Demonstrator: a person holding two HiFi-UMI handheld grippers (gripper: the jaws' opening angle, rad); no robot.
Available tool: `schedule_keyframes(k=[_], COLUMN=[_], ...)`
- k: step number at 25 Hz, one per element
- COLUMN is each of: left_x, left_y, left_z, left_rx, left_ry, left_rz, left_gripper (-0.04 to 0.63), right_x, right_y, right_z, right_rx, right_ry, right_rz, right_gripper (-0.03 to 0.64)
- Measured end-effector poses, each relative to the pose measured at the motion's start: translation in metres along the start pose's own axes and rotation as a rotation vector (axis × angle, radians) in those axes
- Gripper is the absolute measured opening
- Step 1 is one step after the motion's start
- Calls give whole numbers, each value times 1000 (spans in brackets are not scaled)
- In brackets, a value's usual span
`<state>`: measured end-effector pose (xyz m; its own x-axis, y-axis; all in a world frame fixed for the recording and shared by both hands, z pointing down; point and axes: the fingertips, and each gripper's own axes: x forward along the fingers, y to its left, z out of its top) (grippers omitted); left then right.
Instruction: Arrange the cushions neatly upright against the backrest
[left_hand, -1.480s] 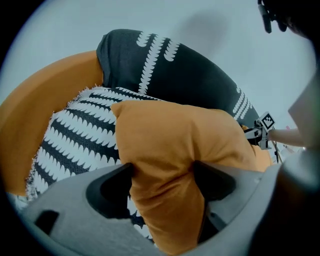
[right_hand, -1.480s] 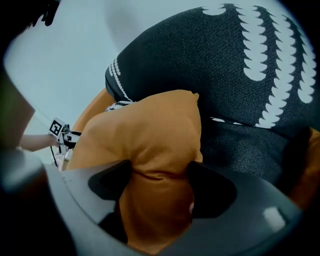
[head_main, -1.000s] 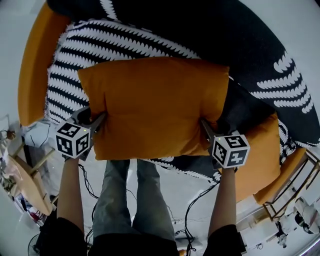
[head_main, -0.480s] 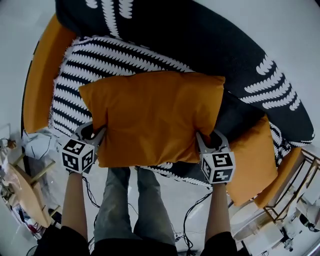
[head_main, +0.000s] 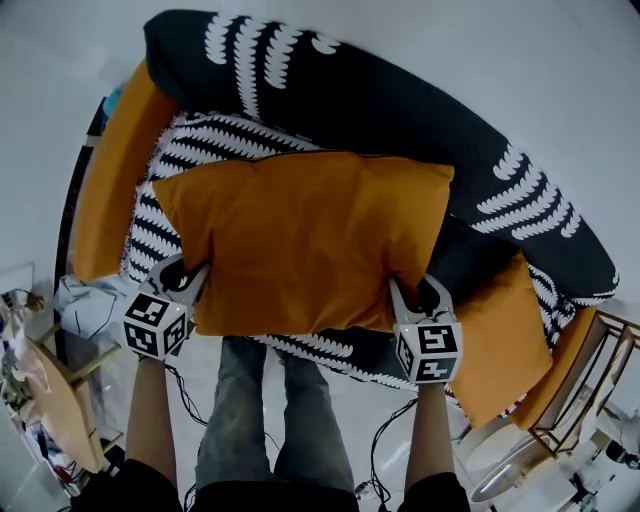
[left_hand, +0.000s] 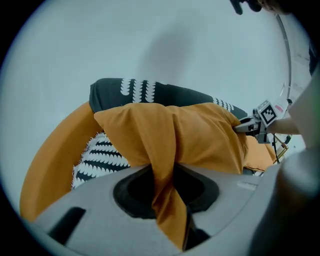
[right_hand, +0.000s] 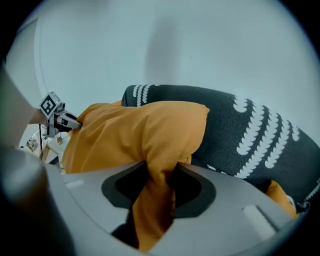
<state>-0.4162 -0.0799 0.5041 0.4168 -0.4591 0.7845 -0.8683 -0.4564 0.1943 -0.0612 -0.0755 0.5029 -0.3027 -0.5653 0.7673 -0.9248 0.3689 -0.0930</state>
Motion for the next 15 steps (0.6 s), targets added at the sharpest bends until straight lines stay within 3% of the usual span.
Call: schedule_keyframes(k=[6,15], left_x=[-13,-14], left_y=[31,91], left_z=[48,138], left_rx=[59,177], left_ry=[-47,-125], left_rz=[11,-5], left_gripper=[101,101], right_x=[-2,8], right_y=[9,22], right_z=[56,128], right_rx=[-11,53], right_ry=[-74,-168], right_rz=[-55,-149], right_gripper=[172,170])
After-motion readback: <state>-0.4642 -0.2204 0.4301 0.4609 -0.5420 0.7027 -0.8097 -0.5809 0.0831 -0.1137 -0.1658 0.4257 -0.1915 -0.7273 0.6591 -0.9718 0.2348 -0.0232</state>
